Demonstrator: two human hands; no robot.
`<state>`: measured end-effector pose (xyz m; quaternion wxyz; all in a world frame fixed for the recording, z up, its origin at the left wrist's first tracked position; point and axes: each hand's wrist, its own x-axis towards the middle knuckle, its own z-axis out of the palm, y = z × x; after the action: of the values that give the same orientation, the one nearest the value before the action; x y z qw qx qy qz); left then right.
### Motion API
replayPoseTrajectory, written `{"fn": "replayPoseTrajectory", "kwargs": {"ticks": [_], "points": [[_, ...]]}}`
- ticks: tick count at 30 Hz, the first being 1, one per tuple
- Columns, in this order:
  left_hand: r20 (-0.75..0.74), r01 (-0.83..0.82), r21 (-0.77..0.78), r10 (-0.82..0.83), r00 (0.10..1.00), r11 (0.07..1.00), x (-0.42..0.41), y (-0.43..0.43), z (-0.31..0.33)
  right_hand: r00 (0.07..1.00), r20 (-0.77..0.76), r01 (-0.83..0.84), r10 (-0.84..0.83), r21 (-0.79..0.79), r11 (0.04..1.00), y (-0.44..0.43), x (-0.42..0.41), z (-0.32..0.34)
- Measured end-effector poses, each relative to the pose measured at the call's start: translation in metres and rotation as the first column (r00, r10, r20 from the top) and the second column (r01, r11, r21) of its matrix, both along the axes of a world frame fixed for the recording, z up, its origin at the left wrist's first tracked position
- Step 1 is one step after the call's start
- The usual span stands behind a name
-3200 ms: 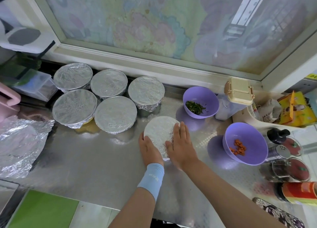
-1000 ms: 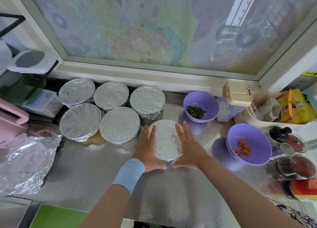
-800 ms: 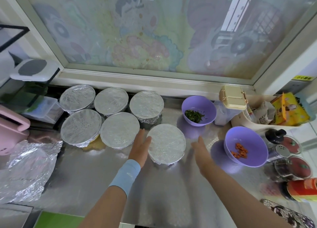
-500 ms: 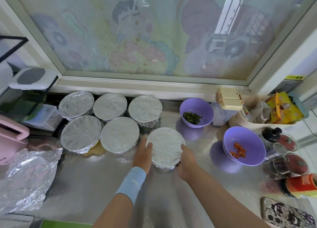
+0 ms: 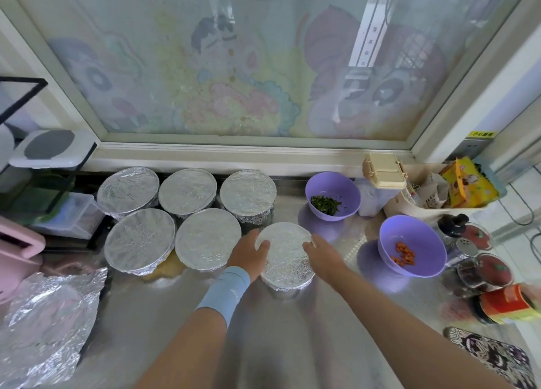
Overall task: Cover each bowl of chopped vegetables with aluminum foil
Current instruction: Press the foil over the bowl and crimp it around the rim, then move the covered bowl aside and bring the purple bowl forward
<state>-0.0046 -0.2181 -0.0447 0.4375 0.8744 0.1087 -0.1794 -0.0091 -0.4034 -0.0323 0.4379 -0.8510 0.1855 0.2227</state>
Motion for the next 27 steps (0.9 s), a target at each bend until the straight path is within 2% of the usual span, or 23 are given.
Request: {"fn": "replayPoseTrajectory", "kwargs": {"ticks": [5, 9, 12, 19, 22, 25, 27], "points": [[0.101, 0.051, 0.075, -0.059, 0.993, 0.996, 0.03, -0.002, 0.024, 0.995, 0.065, 0.077, -0.072, -0.07, 0.995, -0.016, 0.019, 0.017], [0.105, 0.144, 0.066, -0.15, 0.983, 0.987, 0.063, -0.026, 0.037, 0.966, 0.079, 0.246, -0.245, 0.002, 0.969, -0.041, 0.045, 0.033], [0.054, 0.171, 0.001, -0.171, 0.984, 0.985, 0.09, -0.051, 0.038, 0.939, 0.041, 0.341, -0.342, 0.026, 0.94, -0.061, 0.063, 0.031], [-0.04, 0.109, -0.069, -0.112, 0.993, 0.992, 0.142, -0.109, 0.02, 0.918, -0.102, 0.389, -0.383, 0.05, 0.92, -0.094, 0.104, -0.003], [-0.084, 0.079, -0.084, -0.086, 0.993, 0.993, 0.158, -0.119, 0.014, 0.91, -0.096, 0.41, -0.404, 0.056, 0.91, -0.087, 0.11, -0.011], [-0.125, 0.034, -0.123, -0.05, 0.991, 0.992, 0.171, -0.126, 0.003, 0.883, -0.05, 0.467, -0.466, -0.004, 0.884, -0.082, 0.117, -0.016], [-0.108, 0.005, -0.102, -0.017, 0.994, 0.995, 0.175, -0.128, 0.002, 0.883, -0.046, 0.466, -0.466, -0.019, 0.885, -0.08, 0.122, -0.022]]}}
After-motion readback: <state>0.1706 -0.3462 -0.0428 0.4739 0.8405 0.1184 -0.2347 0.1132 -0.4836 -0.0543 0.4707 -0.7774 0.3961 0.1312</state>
